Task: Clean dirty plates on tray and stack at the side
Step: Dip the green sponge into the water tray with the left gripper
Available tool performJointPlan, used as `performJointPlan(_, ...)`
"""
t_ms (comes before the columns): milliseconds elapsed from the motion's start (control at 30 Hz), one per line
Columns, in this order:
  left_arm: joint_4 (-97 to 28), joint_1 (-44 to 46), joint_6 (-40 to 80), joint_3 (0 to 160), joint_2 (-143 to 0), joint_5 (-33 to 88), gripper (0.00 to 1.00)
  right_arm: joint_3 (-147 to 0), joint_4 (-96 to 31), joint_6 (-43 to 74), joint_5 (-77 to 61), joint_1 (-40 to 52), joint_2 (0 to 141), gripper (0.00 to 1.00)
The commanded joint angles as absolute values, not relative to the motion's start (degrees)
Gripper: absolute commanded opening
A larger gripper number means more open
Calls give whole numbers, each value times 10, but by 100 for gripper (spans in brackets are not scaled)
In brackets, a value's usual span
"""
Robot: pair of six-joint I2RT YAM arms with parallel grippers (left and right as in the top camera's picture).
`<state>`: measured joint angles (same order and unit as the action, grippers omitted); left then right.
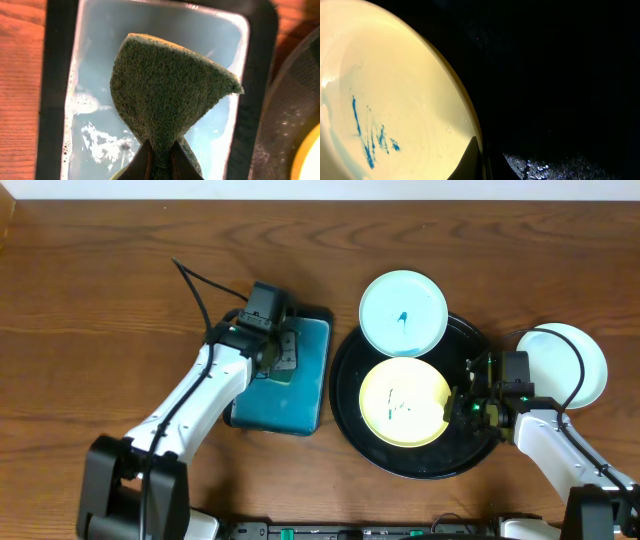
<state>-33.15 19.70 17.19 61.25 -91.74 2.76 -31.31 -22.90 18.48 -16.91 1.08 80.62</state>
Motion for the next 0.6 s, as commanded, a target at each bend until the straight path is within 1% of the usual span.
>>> performJointPlan(0, -329, 195, 180, 601, -957, 19, 8, -309, -236, 193, -155, 16, 809, 1)
performJointPlan(267, -320, 195, 183, 601, -1037, 19, 7, -309, -236, 193, -154, 16, 809, 1)
performJointPlan(433, -323, 195, 183, 609, -1017, 21, 7, -309, -236, 192, -154, 16, 809, 1)
performJointPlan(567, -322, 186, 182, 611, -955, 25, 7, -309, -238, 192, -154, 16, 809, 1)
